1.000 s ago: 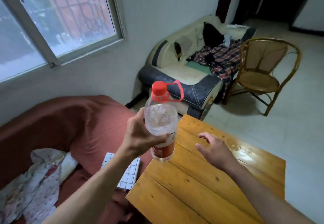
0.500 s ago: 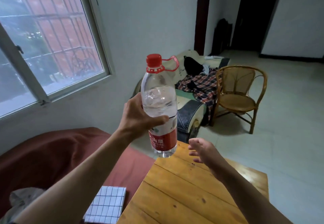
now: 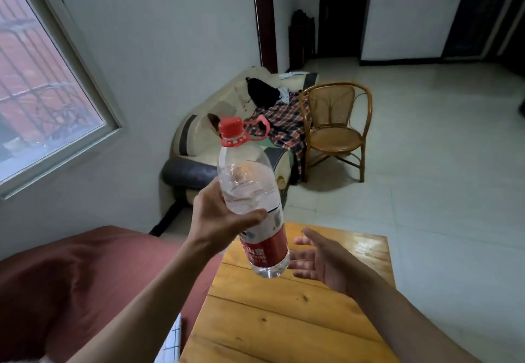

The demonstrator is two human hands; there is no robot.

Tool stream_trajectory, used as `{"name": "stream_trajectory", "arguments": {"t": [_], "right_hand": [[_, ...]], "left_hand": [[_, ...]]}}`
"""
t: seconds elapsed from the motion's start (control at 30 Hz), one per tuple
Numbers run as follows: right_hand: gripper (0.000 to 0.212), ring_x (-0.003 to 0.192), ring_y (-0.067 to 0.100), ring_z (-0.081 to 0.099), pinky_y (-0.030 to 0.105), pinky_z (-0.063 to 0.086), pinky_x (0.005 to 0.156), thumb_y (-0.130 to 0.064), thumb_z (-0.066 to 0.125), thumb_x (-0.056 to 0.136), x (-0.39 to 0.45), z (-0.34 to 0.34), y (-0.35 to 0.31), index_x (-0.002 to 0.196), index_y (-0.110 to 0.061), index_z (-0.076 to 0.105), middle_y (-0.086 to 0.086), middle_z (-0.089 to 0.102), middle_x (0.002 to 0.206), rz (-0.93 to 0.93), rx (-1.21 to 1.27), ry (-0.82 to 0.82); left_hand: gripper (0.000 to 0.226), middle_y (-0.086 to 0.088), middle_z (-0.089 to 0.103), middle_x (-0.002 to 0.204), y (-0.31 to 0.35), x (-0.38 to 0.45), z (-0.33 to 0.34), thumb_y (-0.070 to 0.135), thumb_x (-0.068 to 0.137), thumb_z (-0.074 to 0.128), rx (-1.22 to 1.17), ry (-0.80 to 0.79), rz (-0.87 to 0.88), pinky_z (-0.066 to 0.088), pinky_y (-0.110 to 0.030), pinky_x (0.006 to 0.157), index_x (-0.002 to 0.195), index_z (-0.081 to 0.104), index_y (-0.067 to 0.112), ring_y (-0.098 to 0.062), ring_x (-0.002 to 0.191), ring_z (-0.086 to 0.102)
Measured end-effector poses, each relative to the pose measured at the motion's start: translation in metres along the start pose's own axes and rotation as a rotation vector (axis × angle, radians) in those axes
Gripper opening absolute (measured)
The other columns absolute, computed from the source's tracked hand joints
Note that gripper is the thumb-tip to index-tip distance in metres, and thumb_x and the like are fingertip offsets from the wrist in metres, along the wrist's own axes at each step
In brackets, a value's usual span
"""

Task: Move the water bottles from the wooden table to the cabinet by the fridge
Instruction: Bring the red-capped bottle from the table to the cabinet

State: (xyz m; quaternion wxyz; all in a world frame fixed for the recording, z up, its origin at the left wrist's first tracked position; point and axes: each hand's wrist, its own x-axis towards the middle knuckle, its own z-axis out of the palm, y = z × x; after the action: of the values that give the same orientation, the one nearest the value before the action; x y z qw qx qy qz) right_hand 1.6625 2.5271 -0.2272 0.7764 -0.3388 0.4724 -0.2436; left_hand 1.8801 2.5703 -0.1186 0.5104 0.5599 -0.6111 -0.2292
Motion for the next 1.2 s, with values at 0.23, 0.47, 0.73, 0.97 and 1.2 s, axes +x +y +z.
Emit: {"name": "stream_trajectory", "arguments": {"t": [0.23,0.47,0.73,0.97,1.2], "right_hand": [[0.051,0.106,0.035,0.067,0.044,0.052,0.088,-0.052,0.052,0.095,-0.027,-0.013,0.009,0.123,-0.009,0.057,0.02,0.066,0.121,-0.017,0.025,0.255],[0.048,0.097,0.034,0.067,0.044,0.051,0.086,-0.051,0.053,0.095,-0.068,-0.046,0.028,0.119,-0.009,0.06,0.012,0.069,0.094,-0.12,0.185,0.504],[0.051,0.106,0.034,0.069,0.052,0.053,0.09,-0.058,0.047,0.096,-0.156,-0.081,0.053,0.12,-0.015,0.06,0.018,0.071,0.108,-0.145,0.267,0.726],[0.057,0.106,0.032,0.068,0.054,0.055,0.09,-0.063,0.044,0.094,-0.24,-0.143,0.085,0.122,-0.016,0.06,0.019,0.069,0.115,-0.165,0.382,0.851],[0.059,0.106,0.032,0.068,0.056,0.056,0.088,-0.066,0.043,0.093,-0.317,-0.238,0.111,0.124,-0.018,0.058,0.018,0.068,0.117,-0.134,0.436,0.832]], "left_hand": [[0.063,0.002,0.074,0.107,-0.013,0.015,0.036,0.034,0.06,0.09,-0.087,-0.187,0.102,0.062,-0.041,0.079,0.116,0.065,0.017,-0.015,0.098,0.072],[0.069,0.007,0.067,0.104,0.014,0.023,0.094,0.042,0.058,0.087,-0.138,-0.347,0.266,0.06,-0.022,0.076,0.116,0.061,0.016,-0.006,0.092,0.068],[0.071,0.007,0.071,0.111,0.058,-0.002,0.165,0.042,0.061,0.088,-0.322,-0.545,0.292,0.063,-0.035,0.08,0.123,0.061,0.018,-0.01,0.1,0.07],[0.074,0.007,0.071,0.112,0.119,-0.052,0.258,0.046,0.057,0.087,-0.376,-0.715,0.318,0.063,-0.038,0.081,0.122,0.061,0.021,-0.015,0.1,0.07],[0.074,0.013,0.069,0.107,0.186,-0.11,0.357,0.053,0.055,0.085,-0.322,-0.764,0.338,0.061,-0.024,0.075,0.119,0.061,0.024,-0.006,0.095,0.068]]}}
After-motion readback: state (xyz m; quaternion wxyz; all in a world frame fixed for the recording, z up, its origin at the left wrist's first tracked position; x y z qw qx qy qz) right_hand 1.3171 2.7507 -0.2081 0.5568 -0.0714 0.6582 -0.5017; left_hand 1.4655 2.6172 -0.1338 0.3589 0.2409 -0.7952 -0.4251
